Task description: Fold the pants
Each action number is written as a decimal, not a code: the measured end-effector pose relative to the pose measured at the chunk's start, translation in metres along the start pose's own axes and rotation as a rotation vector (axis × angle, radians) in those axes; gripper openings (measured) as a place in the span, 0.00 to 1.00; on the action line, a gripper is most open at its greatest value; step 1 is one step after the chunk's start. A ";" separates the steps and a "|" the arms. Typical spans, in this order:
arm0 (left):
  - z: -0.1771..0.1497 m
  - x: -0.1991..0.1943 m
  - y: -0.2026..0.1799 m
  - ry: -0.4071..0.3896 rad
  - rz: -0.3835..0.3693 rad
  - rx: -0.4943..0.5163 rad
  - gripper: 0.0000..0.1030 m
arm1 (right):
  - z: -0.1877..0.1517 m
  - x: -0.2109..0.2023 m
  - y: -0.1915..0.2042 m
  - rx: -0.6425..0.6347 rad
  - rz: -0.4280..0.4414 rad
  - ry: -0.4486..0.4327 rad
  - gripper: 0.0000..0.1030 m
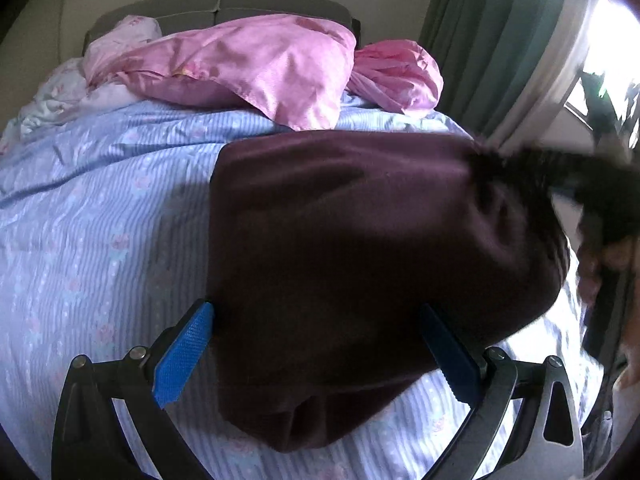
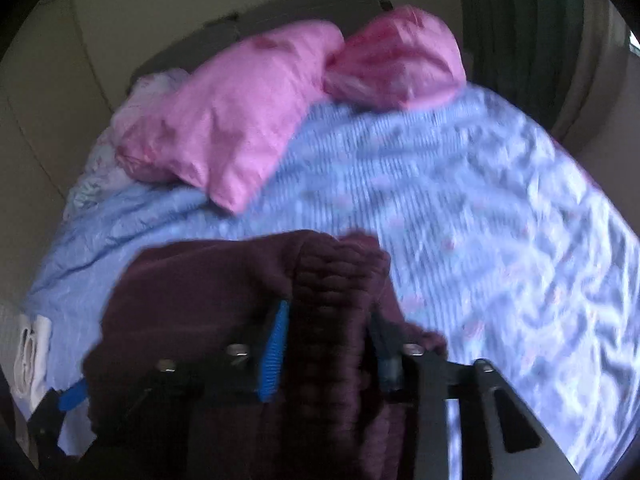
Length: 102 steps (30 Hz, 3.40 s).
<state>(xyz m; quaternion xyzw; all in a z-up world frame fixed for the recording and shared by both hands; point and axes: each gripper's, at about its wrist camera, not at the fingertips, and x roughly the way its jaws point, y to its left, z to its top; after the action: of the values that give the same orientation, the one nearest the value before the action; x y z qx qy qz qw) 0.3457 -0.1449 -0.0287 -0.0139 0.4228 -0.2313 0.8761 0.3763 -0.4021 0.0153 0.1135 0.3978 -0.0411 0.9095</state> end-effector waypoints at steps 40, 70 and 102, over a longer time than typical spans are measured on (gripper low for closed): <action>-0.003 -0.069 -0.024 -0.113 0.256 0.077 1.00 | -0.089 -0.032 -0.074 0.243 -0.025 -0.178 0.98; -0.011 -0.061 -0.014 -0.079 0.247 0.016 1.00 | -0.146 -0.015 -0.088 0.710 0.367 -0.102 0.99; 0.068 0.036 0.034 0.186 -0.094 -0.108 1.00 | -0.115 0.040 -0.075 0.862 0.240 -0.099 0.94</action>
<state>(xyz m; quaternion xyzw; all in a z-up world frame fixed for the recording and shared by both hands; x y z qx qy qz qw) 0.4289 -0.1416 -0.0191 -0.0595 0.5129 -0.2495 0.8192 0.3092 -0.4466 -0.1021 0.5254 0.2842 -0.1026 0.7954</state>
